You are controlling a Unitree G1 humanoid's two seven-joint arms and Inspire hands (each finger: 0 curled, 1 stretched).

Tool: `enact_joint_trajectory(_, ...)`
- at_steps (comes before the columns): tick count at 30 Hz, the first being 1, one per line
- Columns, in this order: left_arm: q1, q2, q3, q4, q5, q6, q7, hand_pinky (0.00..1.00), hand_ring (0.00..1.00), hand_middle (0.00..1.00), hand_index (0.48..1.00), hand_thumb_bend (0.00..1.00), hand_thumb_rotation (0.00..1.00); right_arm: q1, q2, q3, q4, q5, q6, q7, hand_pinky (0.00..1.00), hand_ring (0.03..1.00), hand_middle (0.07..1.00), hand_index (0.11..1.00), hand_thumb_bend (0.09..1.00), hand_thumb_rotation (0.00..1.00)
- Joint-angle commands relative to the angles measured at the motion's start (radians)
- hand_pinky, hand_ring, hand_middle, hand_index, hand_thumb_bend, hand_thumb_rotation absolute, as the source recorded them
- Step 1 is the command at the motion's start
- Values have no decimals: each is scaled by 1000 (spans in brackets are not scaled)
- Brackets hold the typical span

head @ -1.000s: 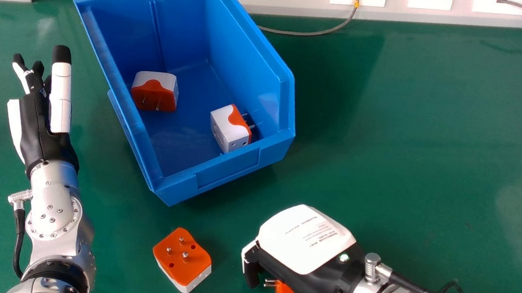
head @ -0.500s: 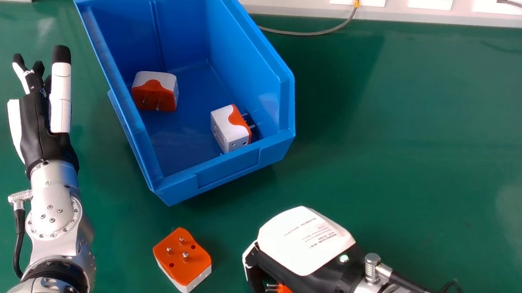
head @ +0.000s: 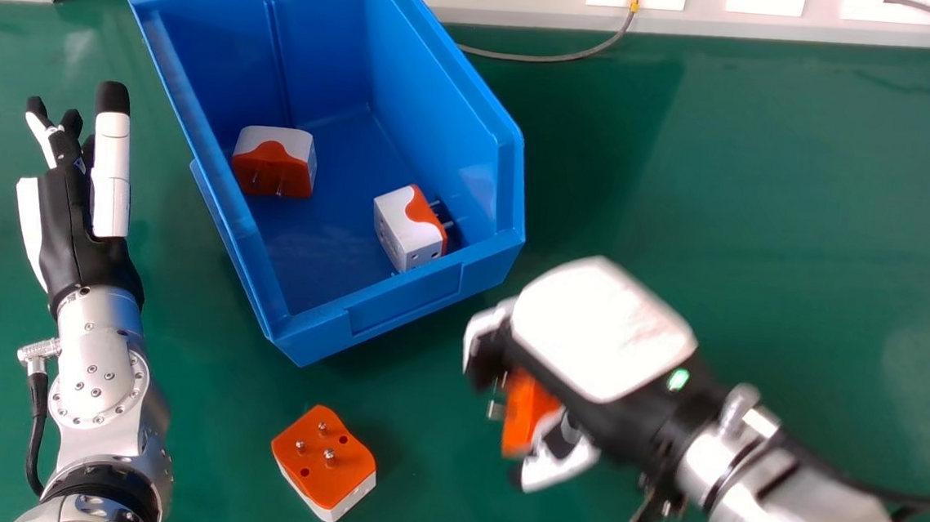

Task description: Pick all objects and put in blue box

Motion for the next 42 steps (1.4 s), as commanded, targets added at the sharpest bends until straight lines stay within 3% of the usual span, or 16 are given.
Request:
enact_joint_trajectory(1, -21, 1, -5, -12, 8, -14, 1, 931, 973, 998, 990, 1000, 899, -26, 11, -33, -56, 18, -6, -43, 337, 448, 509, 509, 513, 48)
enact_joint_trajectory(8, -21, 1, -3, -12, 6, -13, 2, 931, 975, 999, 991, 1000, 901, -53, 28, -66, -106, 45, -18, -55, 270, 441, 492, 492, 517, 19)
enact_joint_trajectory(13, -22, -1, -6, -12, 11, -12, 14, 932, 975, 999, 991, 1000, 902, -73, 36, -78, -117, 56, -41, -74, 250, 441, 491, 484, 517, 12)
enact_joint_trajectory(23, -23, -2, -2, -12, 7, -12, -1, 927, 975, 1000, 992, 999, 902, -179, 110, -68, -137, 64, -87, -148, 237, 423, 472, 492, 517, 3)
enact_joint_trajectory(30, -22, -4, -3, -11, 9, -11, 4, 926, 976, 1000, 994, 992, 901, -294, 176, -55, -98, 51, -124, -206, 217, 423, 477, 485, 517, 2)
enact_joint_trajectory(35, -23, -6, 2, -10, 4, -8, -1, 925, 976, 1000, 995, 989, 901, -422, 209, -43, 24, 47, -140, -253, 231, 410, 474, 493, 516, 1)
enact_joint_trajectory(42, -22, -13, 6, -10, 1, -12, -4, 925, 976, 1000, 996, 989, 901, -679, 239, 8, 409, -11, -152, -398, 213, 411, 479, 459, 519, 0)
